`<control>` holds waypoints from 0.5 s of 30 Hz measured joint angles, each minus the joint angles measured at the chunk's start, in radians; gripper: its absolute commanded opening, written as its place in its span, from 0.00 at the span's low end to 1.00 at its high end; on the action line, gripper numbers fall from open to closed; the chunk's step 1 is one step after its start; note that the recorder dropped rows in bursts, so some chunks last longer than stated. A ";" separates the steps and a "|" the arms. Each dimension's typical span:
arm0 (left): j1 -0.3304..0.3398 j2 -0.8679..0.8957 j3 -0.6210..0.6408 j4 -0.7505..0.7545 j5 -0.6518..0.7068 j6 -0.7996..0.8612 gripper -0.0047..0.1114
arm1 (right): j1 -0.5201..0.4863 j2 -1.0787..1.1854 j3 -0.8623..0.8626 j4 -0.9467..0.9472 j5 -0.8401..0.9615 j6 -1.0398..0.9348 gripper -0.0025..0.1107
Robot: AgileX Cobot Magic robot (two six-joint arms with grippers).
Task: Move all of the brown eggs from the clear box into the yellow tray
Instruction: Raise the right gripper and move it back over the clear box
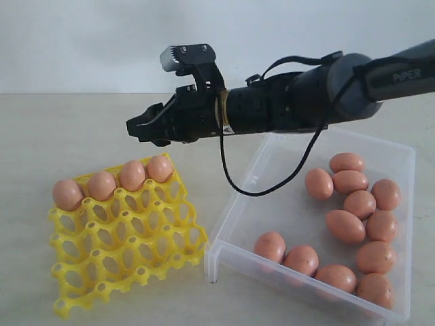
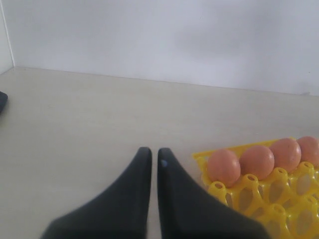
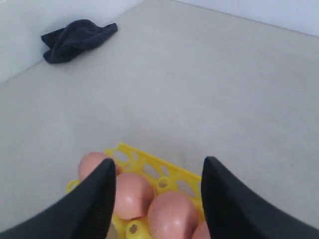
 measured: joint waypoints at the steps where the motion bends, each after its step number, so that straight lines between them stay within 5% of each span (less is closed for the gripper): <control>1: 0.000 0.000 0.000 0.000 0.000 0.000 0.08 | 0.000 -0.027 0.000 -0.078 0.000 0.056 0.43; 7: 0.000 0.000 0.000 0.000 -0.002 0.000 0.08 | 0.000 -0.154 0.002 -0.459 0.000 0.312 0.43; 15: 0.000 0.000 0.000 0.000 -0.002 0.000 0.08 | -0.011 -0.319 0.012 -0.532 -0.010 0.397 0.40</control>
